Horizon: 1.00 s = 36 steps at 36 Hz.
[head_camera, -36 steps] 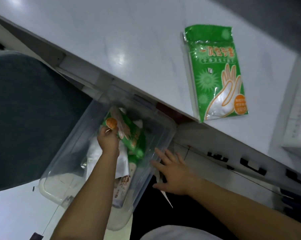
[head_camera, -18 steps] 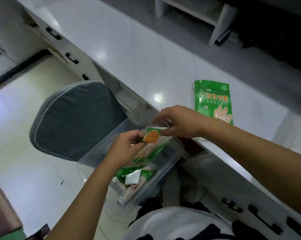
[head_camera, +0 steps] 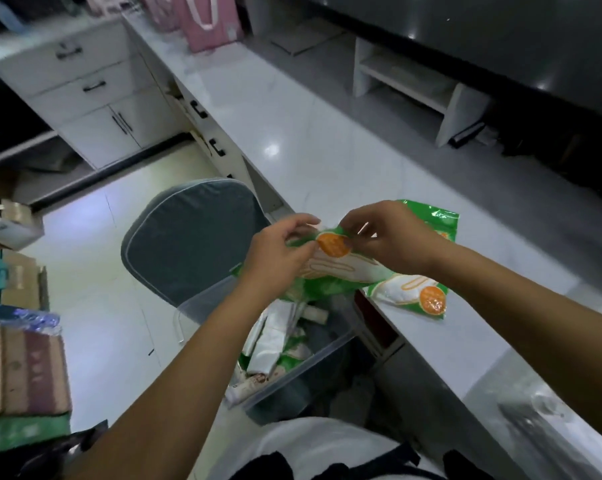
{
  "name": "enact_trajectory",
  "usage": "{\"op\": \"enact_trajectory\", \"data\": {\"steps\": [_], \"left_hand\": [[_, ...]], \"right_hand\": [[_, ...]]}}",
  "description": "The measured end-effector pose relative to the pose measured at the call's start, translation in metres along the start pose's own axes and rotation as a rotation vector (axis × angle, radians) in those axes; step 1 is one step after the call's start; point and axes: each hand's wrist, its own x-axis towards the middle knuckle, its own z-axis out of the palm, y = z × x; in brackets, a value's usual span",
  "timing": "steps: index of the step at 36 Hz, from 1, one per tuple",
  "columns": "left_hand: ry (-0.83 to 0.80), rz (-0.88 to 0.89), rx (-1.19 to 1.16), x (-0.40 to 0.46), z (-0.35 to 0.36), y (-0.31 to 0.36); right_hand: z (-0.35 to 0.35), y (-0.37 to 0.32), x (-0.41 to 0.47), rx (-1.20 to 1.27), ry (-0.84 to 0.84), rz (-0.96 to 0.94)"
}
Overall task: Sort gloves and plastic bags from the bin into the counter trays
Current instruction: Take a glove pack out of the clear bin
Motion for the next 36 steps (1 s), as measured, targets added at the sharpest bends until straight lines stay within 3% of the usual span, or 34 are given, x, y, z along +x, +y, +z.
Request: {"op": "enact_trajectory", "data": {"steps": [4,6,8,10,13,15,17,23,27,30,36], "left_hand": [[0.265,0.090,0.017,-0.009,0.017,0.016],[0.378,0.018,-0.144,-0.015,0.030,0.020],[0.450,-0.172,-0.384,-0.019,0.045,0.025],[0.373,-0.454,-0.703,-0.021,0.062,0.032],[0.061,-0.734,-1.147,-0.022,0.087,0.044],[-0.088,-0.757,-1.364,-0.024,0.100,0.056],[-0.112,-0.698,-1.461,-0.023,0.110,0.064],[-0.102,-0.643,-1.162,-0.028,0.128,0.049],[-0.261,-0.646,-0.793,-0.032,0.125,0.030],[-0.355,-0.630,-0.627,-0.029,0.126,0.022],[-0.424,-0.655,-0.713,-0.013,0.135,0.014]], "right_hand": [[-0.010,0.007,-0.012,0.120,0.210,0.062],[-0.018,0.009,-0.017,0.207,0.335,0.101],[-0.028,0.010,-0.022,0.277,0.441,0.115],[-0.035,0.010,-0.028,0.341,0.542,0.103],[-0.037,0.007,-0.041,0.595,0.659,0.102],[-0.031,0.007,-0.054,0.799,0.725,0.133],[-0.022,0.012,-0.071,0.912,0.774,0.192],[0.003,0.056,-0.135,1.133,0.733,0.529],[0.011,0.077,-0.171,1.095,0.553,0.684],[0.019,0.081,-0.183,0.820,0.370,0.670],[0.030,0.087,-0.164,0.150,0.181,0.542]]}}
